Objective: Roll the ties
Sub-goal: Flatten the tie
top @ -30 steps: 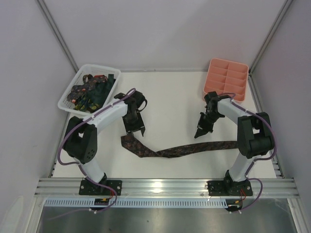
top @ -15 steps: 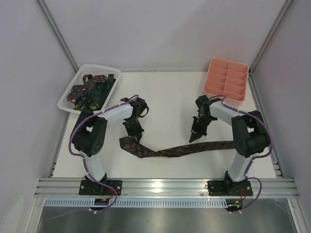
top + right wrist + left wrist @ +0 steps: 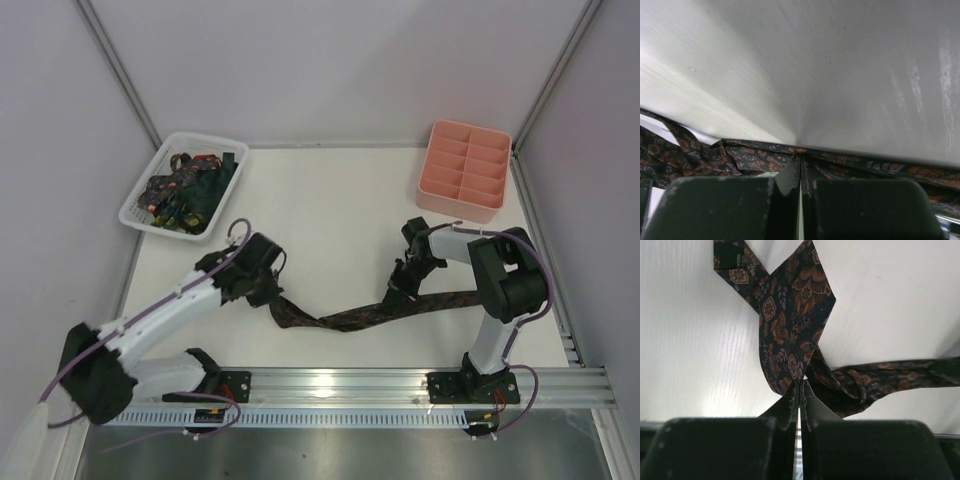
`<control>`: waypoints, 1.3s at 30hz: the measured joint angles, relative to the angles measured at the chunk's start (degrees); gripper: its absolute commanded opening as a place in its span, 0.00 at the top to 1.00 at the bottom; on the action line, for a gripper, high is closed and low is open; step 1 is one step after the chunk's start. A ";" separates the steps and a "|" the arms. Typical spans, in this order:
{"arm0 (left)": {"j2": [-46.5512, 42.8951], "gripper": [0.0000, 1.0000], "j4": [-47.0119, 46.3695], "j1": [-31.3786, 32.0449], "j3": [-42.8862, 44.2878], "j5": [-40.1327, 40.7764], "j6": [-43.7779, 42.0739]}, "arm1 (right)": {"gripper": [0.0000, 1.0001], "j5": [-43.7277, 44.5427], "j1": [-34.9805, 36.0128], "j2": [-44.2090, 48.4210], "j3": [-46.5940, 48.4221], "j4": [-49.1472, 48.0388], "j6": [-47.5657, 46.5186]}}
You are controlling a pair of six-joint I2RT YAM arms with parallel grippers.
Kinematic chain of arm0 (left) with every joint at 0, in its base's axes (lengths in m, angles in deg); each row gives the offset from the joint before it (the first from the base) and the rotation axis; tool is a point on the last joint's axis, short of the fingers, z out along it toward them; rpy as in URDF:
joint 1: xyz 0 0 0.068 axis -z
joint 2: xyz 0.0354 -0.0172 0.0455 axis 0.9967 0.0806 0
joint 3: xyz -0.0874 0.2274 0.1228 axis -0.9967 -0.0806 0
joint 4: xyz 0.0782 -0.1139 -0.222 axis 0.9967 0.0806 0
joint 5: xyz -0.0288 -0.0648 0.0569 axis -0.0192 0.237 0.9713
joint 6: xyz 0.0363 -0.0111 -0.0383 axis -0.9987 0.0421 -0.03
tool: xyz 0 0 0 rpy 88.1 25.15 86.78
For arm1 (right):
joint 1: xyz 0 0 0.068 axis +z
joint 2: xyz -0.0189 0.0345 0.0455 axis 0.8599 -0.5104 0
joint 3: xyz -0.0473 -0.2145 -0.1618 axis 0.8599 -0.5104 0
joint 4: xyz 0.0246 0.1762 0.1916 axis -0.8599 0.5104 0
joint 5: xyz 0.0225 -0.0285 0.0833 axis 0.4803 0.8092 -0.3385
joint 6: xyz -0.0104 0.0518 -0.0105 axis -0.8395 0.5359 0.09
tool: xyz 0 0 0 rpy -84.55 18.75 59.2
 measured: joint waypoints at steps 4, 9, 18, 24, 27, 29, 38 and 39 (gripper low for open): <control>-15.78 1.00 -8.15 0.48 -12.07 0.87 3.54 | 1.00 -0.59 -1.64 0.87 -1.51 -2.34 0.79; -27.71 1.00 -16.98 0.50 -27.02 0.66 7.91 | 1.00 -0.48 -7.48 1.86 -2.71 -2.80 0.52; -35.76 0.85 -18.08 8.70 -33.70 1.86 16.04 | 1.00 1.44 -15.34 4.24 -4.50 0.72 -3.08; -29.09 0.77 -16.96 18.73 -33.05 3.04 18.62 | 0.99 7.50 -13.51 6.08 -0.31 4.02 -7.54; -26.10 0.73 -15.32 24.85 -31.61 3.82 20.17 | 0.98 8.50 -9.68 7.58 2.60 5.09 -8.81; -25.70 0.67 -14.34 27.02 -30.53 3.80 21.00 | 0.98 8.09 -6.27 8.66 3.13 5.07 -9.01; -29.38 0.19 -4.66 27.87 -22.14 5.27 22.32 | 0.95 4.46 1.79 11.85 -1.40 5.25 -8.20; -29.11 0.19 -3.50 27.52 -20.11 5.75 22.21 | 0.95 4.48 2.14 11.85 -1.77 5.33 -8.20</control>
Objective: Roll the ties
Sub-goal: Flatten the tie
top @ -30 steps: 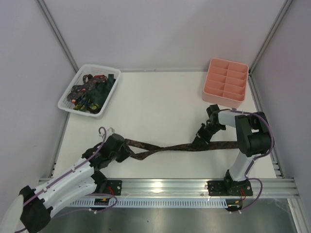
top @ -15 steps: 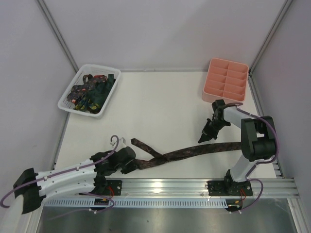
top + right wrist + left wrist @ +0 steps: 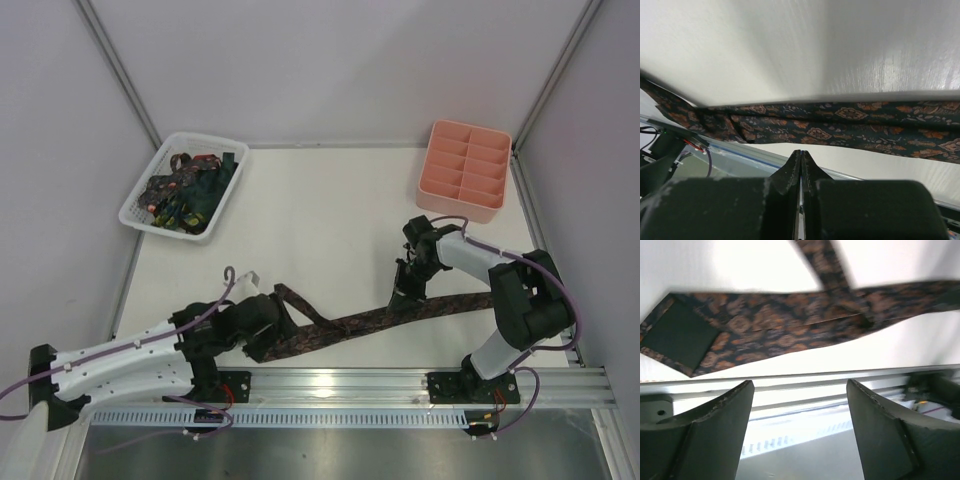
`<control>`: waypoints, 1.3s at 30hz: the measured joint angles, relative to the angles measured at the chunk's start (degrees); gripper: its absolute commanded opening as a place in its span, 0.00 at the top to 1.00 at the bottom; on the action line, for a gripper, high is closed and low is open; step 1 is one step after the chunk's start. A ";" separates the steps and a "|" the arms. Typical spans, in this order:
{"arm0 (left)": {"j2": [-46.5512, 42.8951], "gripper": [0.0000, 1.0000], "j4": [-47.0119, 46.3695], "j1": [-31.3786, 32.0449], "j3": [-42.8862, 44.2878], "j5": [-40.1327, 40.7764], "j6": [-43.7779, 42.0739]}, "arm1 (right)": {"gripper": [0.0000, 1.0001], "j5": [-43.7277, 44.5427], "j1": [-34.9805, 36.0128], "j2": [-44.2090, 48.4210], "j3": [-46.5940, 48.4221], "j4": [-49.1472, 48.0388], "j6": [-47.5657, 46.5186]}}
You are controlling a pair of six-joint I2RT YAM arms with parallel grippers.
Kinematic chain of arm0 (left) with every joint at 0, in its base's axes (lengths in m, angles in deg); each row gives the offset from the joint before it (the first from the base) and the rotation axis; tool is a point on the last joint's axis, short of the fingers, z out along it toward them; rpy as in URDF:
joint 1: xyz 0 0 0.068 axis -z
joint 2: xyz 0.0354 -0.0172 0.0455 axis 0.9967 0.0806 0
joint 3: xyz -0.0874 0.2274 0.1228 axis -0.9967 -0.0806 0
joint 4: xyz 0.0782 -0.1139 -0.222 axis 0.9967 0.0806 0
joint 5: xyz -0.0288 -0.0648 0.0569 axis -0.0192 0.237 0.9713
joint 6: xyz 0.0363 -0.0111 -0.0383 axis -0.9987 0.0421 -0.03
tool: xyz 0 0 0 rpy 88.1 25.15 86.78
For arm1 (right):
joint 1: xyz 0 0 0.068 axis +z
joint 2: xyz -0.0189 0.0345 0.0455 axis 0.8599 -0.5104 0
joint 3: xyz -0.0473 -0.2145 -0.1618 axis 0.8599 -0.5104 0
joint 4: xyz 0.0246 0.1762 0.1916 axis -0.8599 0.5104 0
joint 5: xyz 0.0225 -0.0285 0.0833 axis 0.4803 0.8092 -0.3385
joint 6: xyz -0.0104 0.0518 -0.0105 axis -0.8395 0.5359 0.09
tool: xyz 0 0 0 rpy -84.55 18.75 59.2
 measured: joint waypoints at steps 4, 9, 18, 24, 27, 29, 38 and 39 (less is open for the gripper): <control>5.49 0.18 3.72 -6.60 10.14 0.52 -3.37 | 0.93 0.15 0.46 0.00 -0.42 0.52 -0.20; 20.15 0.18 5.31 -17.16 20.11 -1.25 -9.66 | 0.88 0.52 0.46 0.11 -0.44 0.96 -0.50; 52.11 0.25 11.69 -22.03 42.16 -5.01 -15.10 | 0.83 0.59 0.46 0.31 -1.31 0.96 -0.68; 61.68 0.26 13.86 -22.14 46.07 -7.37 -15.78 | 0.83 0.85 0.46 1.36 -1.90 1.14 -0.66; 63.76 0.28 14.97 -22.40 46.10 -8.24 -15.78 | 0.83 1.05 0.46 1.44 -1.99 0.92 -0.63; 65.20 0.32 15.43 -22.80 46.21 -9.05 -15.85 | 0.83 1.05 0.46 1.44 -2.19 0.66 -0.61; 69.11 0.65 14.62 -25.03 44.81 -9.94 -16.79 | 0.82 0.98 0.09 -0.24 -2.43 -0.37 -0.63; 69.11 0.69 14.60 -25.22 44.19 -9.84 -17.07 | 0.82 0.98 0.09 -0.31 -2.40 -0.37 -0.63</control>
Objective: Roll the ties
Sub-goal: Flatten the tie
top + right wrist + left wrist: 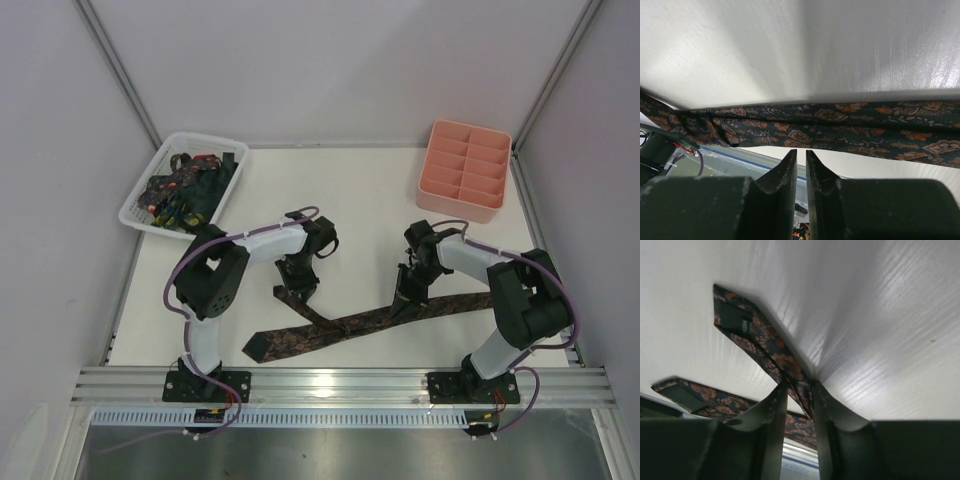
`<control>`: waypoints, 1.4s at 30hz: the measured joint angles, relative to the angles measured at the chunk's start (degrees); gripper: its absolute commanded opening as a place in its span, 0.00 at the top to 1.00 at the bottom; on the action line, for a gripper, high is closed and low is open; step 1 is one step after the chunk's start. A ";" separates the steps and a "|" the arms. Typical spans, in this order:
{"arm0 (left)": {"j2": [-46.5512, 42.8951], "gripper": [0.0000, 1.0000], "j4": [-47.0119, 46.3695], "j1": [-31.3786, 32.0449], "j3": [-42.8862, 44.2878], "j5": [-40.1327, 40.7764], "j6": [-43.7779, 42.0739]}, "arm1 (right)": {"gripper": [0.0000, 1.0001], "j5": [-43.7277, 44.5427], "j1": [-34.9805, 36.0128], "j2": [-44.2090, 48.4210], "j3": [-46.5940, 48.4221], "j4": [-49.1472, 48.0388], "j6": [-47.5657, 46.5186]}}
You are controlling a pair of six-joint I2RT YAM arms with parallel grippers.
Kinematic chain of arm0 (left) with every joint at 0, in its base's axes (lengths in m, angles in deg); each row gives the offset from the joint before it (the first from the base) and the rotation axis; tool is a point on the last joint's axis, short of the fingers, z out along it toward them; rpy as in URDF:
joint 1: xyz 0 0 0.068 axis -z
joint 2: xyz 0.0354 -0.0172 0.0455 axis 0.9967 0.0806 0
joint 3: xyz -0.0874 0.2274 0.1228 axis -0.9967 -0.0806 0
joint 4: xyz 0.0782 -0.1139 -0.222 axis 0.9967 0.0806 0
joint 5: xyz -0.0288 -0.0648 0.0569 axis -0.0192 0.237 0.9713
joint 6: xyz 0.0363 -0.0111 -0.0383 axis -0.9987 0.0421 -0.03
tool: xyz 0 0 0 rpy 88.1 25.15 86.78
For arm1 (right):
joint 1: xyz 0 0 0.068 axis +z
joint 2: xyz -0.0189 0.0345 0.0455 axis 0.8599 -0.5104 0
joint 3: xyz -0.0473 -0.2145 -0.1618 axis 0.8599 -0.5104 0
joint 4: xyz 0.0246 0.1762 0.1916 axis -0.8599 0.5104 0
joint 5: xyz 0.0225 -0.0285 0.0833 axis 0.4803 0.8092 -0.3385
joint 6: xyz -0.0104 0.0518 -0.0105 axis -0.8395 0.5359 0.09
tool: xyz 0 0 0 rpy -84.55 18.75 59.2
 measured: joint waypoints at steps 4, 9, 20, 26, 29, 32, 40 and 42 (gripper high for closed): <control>-1.29 1.00 -1.38 -0.26 -2.45 0.37 -0.44 | 0.83 -0.44 0.15 -0.28 0.15 -0.24 0.09; -6.75 0.99 -3.13 0.33 -8.76 1.62 -0.85 | 0.87 -1.16 1.53 -0.98 -0.04 -1.27 1.18; -22.64 0.99 -7.02 13.18 -16.50 10.27 1.44 | 0.91 -5.64 1.53 -4.52 -3.98 -6.75 5.60; -23.28 0.99 -6.05 23.15 -21.99 15.91 12.17 | 0.91 -7.17 0.96 -5.68 -3.89 -6.97 4.83; -25.55 0.95 -5.03 27.36 -26.38 18.27 18.62 | 0.91 -7.89 0.57 -6.23 -3.89 -7.82 4.39; -29.03 0.90 -4.00 30.91 -30.05 20.33 25.53 | 0.91 -8.72 0.37 -6.99 -3.80 -9.20 4.02; -34.64 0.68 1.77 40.61 -33.33 24.44 41.16 | 0.91 -10.60 0.26 -9.07 -2.25 -11.80 3.04; -35.34 0.62 3.48 42.75 -33.33 25.00 43.60 | 0.91 -11.02 0.20 -9.46 -2.05 -12.57 3.04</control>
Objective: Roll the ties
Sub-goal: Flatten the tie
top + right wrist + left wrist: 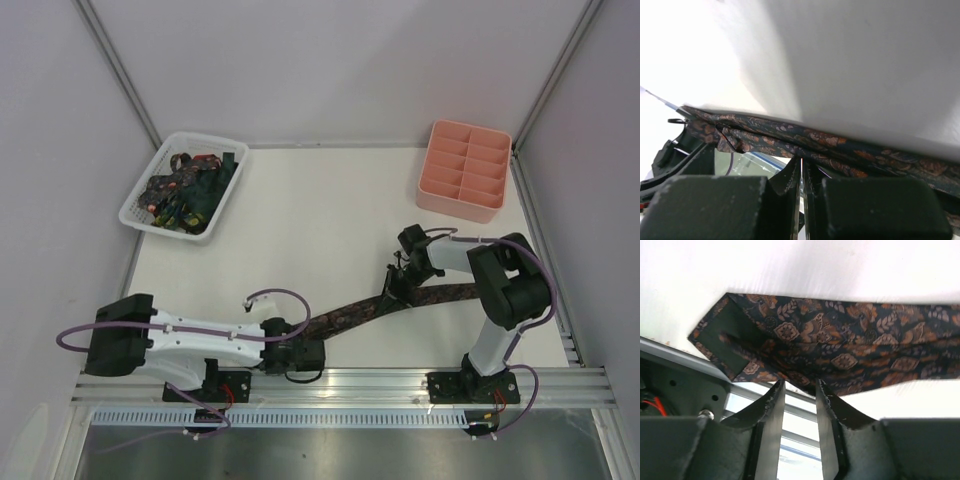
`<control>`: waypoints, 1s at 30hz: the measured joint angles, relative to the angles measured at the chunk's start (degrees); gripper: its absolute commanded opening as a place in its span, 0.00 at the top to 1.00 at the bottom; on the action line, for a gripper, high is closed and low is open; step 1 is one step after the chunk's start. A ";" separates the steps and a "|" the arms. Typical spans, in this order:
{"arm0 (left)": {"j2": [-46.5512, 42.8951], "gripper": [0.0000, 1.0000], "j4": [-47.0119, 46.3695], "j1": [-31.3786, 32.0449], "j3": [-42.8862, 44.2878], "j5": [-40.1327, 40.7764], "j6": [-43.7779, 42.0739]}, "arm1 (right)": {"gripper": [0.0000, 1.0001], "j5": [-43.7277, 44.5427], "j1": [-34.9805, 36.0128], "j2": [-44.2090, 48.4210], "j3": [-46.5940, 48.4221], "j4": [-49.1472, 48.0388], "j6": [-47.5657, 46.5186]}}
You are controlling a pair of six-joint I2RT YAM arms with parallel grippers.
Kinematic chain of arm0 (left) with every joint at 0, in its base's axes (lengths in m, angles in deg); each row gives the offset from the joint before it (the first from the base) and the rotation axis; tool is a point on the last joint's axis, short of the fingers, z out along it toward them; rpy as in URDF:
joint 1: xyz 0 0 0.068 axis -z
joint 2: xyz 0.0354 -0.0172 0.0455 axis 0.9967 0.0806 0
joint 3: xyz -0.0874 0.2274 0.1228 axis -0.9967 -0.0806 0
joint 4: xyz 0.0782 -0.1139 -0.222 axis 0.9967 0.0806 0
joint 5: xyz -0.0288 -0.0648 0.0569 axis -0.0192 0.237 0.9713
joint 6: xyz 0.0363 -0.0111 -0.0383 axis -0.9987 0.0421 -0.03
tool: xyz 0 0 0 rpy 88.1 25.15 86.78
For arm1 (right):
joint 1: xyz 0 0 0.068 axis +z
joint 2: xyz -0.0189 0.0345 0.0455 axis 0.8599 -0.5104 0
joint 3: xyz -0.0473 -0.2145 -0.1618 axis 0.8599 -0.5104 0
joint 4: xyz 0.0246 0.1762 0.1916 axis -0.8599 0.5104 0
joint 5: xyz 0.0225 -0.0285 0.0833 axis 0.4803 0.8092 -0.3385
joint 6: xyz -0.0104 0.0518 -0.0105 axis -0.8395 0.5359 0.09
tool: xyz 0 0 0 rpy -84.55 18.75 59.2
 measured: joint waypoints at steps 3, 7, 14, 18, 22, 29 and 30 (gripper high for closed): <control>-0.81 0.69 2.03 2.14 0.00 1.11 2.36 | 0.91 -0.63 -0.22 -0.31 0.11 -1.16 0.00; -3.93 0.90 3.34 4.31 0.02 3.48 3.13 | 0.91 -1.16 -0.70 -0.31 0.13 -2.03 -0.07; -17.22 1.00 0.98 4.50 1.51 10.40 -5.09 | 0.90 -0.81 -1.31 1.07 0.22 -0.79 -0.59; -26.82 0.99 -9.40 -2.05 1.07 9.51 -17.68 | 0.89 3.19 -1.38 3.32 0.24 4.85 -0.96; -30.99 1.00 -19.80 -16.81 -0.85 0.11 -31.76 | 0.89 8.92 -1.36 5.90 3.30 10.97 -2.43; -13.94 1.00 -30.42 -33.44 -0.96 -24.04 -48.48 | 0.89 16.09 -1.38 5.27 8.13 11.96 -4.17; -11.02 0.99 -30.75 -33.70 -0.79 -26.25 -49.64 | 0.89 16.50 -1.38 4.94 8.13 11.98 -4.22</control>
